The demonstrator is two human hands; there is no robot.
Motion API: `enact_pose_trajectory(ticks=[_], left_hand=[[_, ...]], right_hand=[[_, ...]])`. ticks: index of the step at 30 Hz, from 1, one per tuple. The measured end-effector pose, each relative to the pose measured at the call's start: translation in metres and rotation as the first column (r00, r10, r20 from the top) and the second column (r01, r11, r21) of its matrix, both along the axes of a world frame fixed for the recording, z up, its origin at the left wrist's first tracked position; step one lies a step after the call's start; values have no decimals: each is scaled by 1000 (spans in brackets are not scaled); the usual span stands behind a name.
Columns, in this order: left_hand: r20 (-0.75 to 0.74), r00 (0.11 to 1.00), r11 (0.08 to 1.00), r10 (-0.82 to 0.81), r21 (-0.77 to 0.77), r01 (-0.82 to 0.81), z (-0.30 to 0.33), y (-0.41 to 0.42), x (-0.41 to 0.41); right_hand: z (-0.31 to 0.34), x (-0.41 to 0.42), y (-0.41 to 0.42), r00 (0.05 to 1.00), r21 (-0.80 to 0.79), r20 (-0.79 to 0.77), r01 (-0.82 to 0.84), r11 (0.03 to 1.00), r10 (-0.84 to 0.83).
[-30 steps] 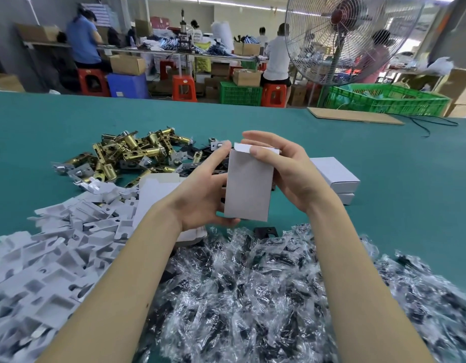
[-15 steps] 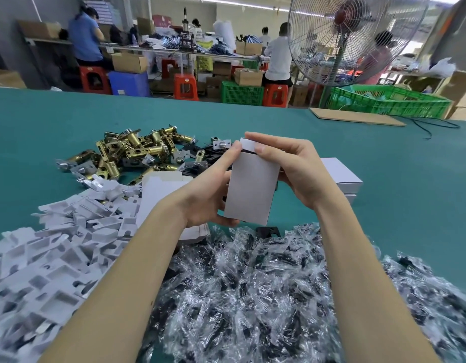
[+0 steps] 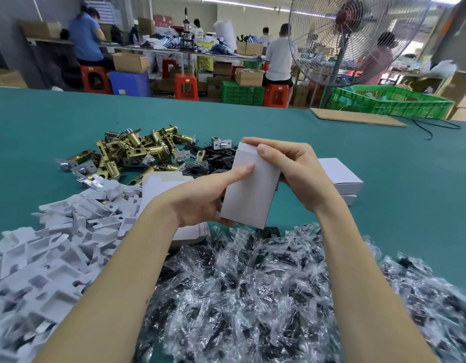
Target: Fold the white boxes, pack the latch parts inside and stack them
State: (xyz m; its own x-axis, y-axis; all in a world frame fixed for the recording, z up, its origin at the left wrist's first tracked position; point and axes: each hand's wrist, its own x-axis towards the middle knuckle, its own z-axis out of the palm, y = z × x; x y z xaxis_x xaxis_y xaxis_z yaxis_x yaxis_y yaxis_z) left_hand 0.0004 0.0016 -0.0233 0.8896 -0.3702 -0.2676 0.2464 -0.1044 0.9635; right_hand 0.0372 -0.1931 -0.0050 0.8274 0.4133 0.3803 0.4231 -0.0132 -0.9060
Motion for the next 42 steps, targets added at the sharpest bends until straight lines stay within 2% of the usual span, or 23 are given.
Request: enact_pose_trajectory(ticks=[4, 10, 13, 16, 19, 24, 28, 36, 40, 42], left_hand=[[-27, 1000, 998, -12, -67, 10, 0, -2, -1], [-67, 998, 996, 22, -85, -28, -3, -3, 2], [-53, 999, 993, 7, -115, -13, -4, -4, 0], [-42, 999, 967, 11, -254, -21, -5, -2, 0], [-48, 999, 941, 13, -337, -28, -7, 0, 2], [-76, 996, 958, 55, -277, -74, -5, -2, 1], [-81, 996, 918, 32, -393, -61, 0, -6, 0], [-67, 997, 933, 26, -356, -48, 3, -10, -2], [-72, 991, 926, 110, -354, -128, 1, -15, -1], [-84, 975, 908, 208, -353, -224, 1, -20, 2]], right_hand=[[-3, 2, 1, 996, -16, 89, 15, 1000, -13], [-2, 1, -2, 994, -145, 105, 32, 989, -17], [-3, 2, 2, 988, -126, 133, 95, 988, -78], [-3, 6, 1, 975, -49, 83, 209, 977, -205], [-3, 9, -2, 965, -4, -9, 263, 965, -263], [-5, 9, 3, 947, 24, -47, 321, 947, -319], [-4, 10, 3, 934, 68, -51, 356, 932, -353], [-8, 13, 0, 933, 69, -123, 349, 935, -339], [-8, 16, 2, 930, 114, -187, 341, 933, -317], [-8, 18, 3, 923, 66, -255, 314, 947, -288]])
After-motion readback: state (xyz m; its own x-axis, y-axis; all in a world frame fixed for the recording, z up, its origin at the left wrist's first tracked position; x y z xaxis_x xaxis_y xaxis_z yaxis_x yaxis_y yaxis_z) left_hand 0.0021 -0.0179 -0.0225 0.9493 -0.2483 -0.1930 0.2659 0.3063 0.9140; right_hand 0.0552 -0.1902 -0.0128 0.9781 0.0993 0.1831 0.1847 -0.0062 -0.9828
